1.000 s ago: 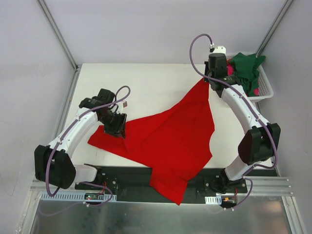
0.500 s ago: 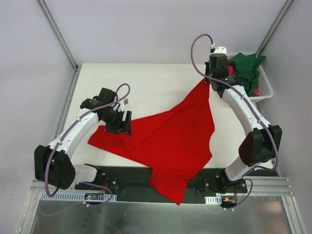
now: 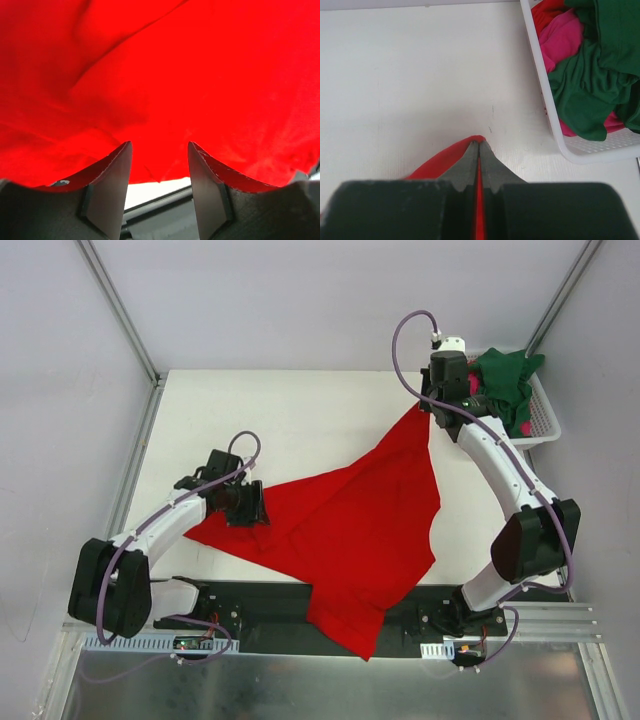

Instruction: Fold and stack the t-shirts

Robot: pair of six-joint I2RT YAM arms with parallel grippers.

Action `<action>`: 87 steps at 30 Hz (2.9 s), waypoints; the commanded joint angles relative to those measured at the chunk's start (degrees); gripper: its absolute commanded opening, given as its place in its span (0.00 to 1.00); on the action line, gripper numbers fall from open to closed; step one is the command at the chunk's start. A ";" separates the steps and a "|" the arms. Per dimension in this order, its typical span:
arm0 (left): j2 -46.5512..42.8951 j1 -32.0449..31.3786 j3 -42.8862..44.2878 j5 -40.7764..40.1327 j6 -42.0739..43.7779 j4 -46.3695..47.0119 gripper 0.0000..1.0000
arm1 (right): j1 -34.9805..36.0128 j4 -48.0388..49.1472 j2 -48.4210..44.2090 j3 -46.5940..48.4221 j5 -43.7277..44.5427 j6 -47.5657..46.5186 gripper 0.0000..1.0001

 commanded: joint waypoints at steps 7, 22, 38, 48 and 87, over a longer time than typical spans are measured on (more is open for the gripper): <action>-4.77 0.40 -2.52 -9.44 -3.99 7.06 0.48 | 0.14 0.91 -3.59 -0.82 -0.89 0.63 0.01; -1.52 6.47 -2.60 -11.56 -1.44 10.13 0.48 | 0.06 0.74 -4.12 -1.53 -0.81 0.10 0.01; 1.29 6.47 -4.89 -10.59 -2.23 11.36 0.47 | 0.14 0.56 -4.03 -1.71 -0.80 0.10 0.01; 2.52 6.38 -5.77 -9.71 -2.49 11.89 0.46 | 0.06 0.65 -4.21 -1.88 -0.81 0.10 0.01; 3.84 5.41 -6.47 -6.64 -2.93 14.00 0.00 | 0.06 0.47 -4.73 -2.93 -0.37 0.01 0.01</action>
